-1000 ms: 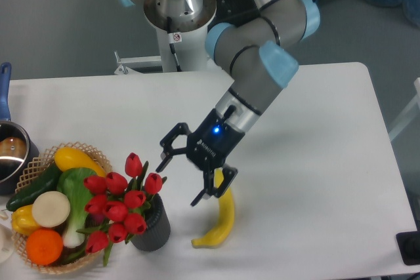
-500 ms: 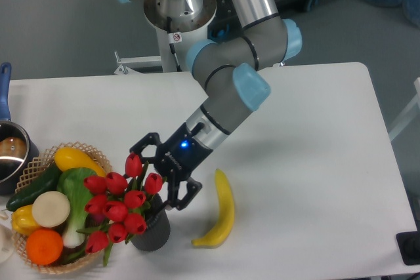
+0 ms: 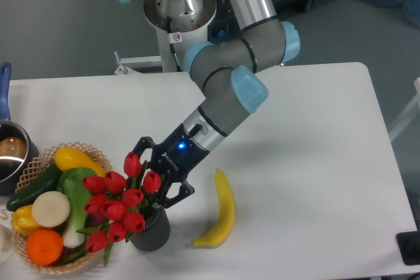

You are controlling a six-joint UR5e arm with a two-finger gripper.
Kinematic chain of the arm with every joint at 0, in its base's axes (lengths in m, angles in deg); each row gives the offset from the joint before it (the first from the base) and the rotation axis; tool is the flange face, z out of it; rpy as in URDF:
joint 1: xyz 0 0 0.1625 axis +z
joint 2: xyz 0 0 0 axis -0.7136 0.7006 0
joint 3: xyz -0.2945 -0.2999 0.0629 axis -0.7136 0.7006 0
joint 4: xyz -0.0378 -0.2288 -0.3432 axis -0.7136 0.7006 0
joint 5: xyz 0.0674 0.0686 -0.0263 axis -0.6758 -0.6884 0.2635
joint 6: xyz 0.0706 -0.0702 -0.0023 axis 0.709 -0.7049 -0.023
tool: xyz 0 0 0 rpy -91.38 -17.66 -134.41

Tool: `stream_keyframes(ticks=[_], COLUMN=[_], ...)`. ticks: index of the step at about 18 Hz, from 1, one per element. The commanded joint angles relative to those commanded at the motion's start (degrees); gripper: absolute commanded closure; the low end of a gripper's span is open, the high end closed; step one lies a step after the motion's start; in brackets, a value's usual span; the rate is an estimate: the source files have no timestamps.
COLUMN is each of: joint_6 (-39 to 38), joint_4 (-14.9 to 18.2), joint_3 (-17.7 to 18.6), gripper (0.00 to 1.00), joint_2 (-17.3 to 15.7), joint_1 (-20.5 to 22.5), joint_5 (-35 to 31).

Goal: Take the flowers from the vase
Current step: 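Lower the gripper around the tulip stems above the vase rim, then close the gripper on the tulip stems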

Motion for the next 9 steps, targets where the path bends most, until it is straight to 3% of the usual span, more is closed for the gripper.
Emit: stream_keyframes(ticks=[9], joint_6=[-4.74], joint_4=[-0.09], joint_3=[-0.79], gripper=[0.94], joint_2=[-0.70], joint_1=[0.88], joint_5=[0.44])
